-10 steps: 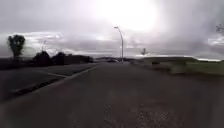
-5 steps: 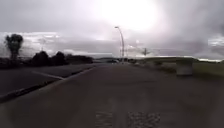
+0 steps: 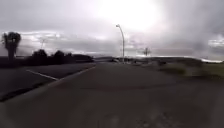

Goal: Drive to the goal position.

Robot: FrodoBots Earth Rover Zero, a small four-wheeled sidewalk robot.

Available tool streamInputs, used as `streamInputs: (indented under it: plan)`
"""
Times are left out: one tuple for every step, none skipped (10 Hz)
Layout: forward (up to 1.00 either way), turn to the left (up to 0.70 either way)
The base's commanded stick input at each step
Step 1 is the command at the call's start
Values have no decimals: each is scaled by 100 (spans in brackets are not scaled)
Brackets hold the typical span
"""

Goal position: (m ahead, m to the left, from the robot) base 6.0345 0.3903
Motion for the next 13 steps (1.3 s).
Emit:
streamInputs:
  plan:
    - [100, 0]
    - [100, 0]
    - [100, 0]
    - [100, 0]
    - [100, 0]
    - [100, 0]
    - [100, 0]
    - [100, 0]
    - [100, 0]
    - [100, 0]
    - [100, 0]
    - [100, 0]
    - [100, 0]
